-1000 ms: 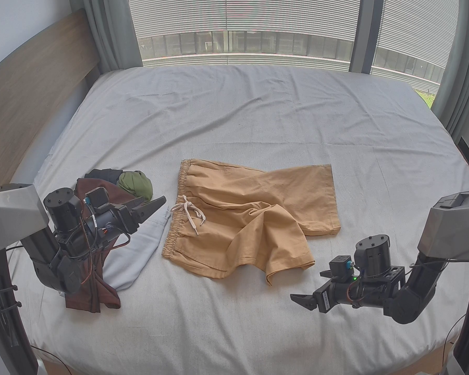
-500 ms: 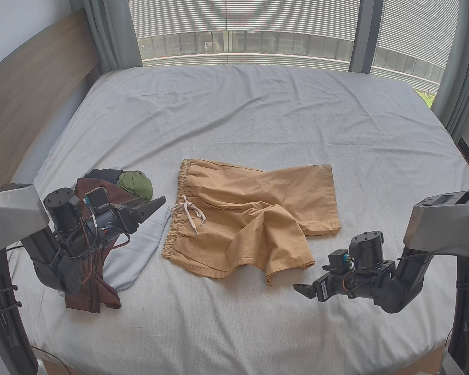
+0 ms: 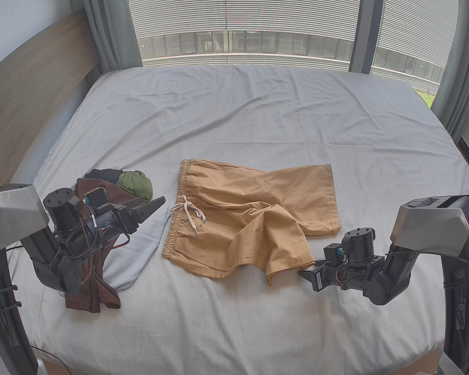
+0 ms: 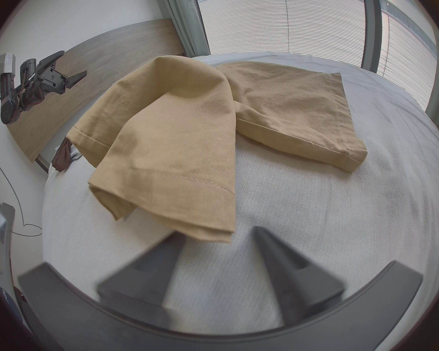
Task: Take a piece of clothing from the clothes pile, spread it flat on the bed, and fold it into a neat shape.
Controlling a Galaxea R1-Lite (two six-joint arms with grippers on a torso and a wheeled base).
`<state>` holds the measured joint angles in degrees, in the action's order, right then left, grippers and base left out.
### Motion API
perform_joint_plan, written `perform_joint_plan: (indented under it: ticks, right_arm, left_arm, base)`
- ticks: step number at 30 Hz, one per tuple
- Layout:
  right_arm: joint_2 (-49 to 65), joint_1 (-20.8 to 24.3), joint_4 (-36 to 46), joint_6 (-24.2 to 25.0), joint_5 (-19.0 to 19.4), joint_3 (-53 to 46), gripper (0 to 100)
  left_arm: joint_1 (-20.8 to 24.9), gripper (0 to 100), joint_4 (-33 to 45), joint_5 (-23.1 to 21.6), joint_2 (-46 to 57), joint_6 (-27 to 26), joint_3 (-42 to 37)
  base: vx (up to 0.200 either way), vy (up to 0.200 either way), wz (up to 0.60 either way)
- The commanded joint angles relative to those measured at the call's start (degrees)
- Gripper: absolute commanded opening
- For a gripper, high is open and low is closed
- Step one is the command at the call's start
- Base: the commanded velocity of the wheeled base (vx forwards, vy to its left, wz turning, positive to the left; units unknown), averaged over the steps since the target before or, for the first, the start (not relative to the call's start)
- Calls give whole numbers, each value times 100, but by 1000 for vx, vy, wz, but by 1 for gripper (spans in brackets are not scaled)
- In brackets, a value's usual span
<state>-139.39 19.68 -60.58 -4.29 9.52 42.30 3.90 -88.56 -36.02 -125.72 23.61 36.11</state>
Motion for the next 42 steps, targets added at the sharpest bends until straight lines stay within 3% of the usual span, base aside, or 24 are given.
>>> perform_joint_plan:
  ticks: [1,10,25,28,42]
  right_arm:
    - [-185,1,-7,-2,6,208,0]
    - [-115,-87,-7,-2,-3,173,0]
    - [281,-913,19,7,-56,200,0]
    - [263,-992,37,16,-214,305,0]
    - [140,-1168,169,69,-293,762,0]
  left_arm:
    - [-3,100,-3,-1,-14,3,1]
    - [5,100,-3,-1,-5,3,1]
    - [23,100,-3,-1,-5,-6,-7]
    - [32,100,-3,-1,-14,-6,-7]
    - [41,100,-3,-1,-14,3,-34]
  base:
    - [0,0,0]
    - [0,0,0]
    - [0,0,0]
    - [0,0,0]
    - [0,0,0]
